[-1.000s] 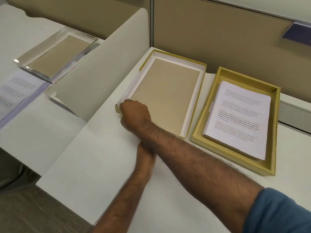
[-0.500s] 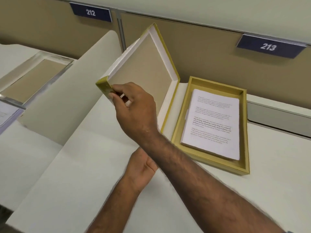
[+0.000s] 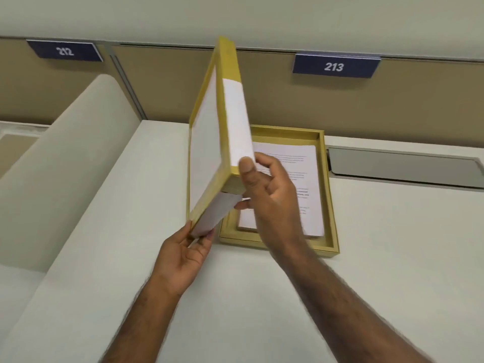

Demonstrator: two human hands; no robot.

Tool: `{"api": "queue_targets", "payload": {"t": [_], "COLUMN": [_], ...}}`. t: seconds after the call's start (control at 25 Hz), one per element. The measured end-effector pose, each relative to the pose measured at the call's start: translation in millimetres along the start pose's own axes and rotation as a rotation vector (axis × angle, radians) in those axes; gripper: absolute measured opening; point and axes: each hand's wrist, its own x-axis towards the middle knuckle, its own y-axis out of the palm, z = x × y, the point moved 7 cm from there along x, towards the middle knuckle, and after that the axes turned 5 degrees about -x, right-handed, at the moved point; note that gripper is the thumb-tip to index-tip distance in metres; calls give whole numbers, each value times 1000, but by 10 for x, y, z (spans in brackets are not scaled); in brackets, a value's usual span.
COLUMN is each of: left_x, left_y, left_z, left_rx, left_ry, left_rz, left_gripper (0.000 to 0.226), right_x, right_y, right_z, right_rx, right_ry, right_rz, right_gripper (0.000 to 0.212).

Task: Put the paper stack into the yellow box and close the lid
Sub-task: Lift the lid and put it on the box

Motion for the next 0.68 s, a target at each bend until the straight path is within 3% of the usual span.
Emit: {"api": "queue_targets", "payload": {"t": [0.12, 0.24, 0.48, 0.68], "left_x": [83, 156, 232, 278], "left_y": [53, 92, 227, 362], "left_z": [44, 91, 55, 59], "left_rx": [87, 186, 529, 768], "left_ry": [37, 70, 209, 303], "left_rz": [0, -38, -76, -131], "left_gripper": [27, 20, 22, 46], "right_x": [-6, -26, -70, -44], "right_y": [-408, -735, -1294, -1746], "right_z": [-183, -381, -724, -1081], "right_rx": [53, 36, 62, 145], "right_ry": [80, 155, 209, 327], "right_rz": [-157, -277, -349, -381], "right_gripper": [64, 79, 78, 40]}}
